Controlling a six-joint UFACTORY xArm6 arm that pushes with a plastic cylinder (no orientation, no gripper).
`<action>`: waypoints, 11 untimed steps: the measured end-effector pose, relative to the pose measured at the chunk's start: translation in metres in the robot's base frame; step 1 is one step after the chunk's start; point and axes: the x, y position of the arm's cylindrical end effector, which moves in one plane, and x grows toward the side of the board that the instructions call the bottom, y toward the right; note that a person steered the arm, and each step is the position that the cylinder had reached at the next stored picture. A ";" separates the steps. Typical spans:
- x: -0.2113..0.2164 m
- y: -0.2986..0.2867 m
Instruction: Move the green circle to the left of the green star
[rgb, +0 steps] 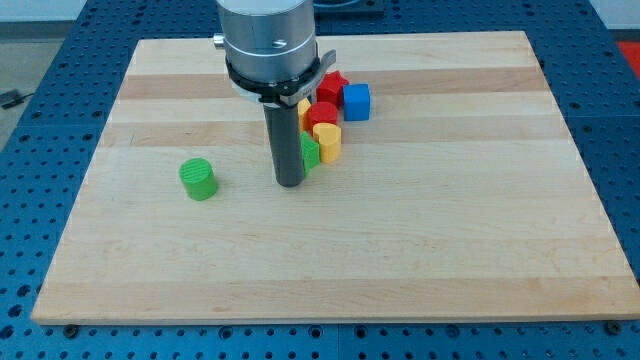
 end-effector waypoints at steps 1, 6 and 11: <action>0.002 0.001; 0.029 -0.125; -0.040 -0.093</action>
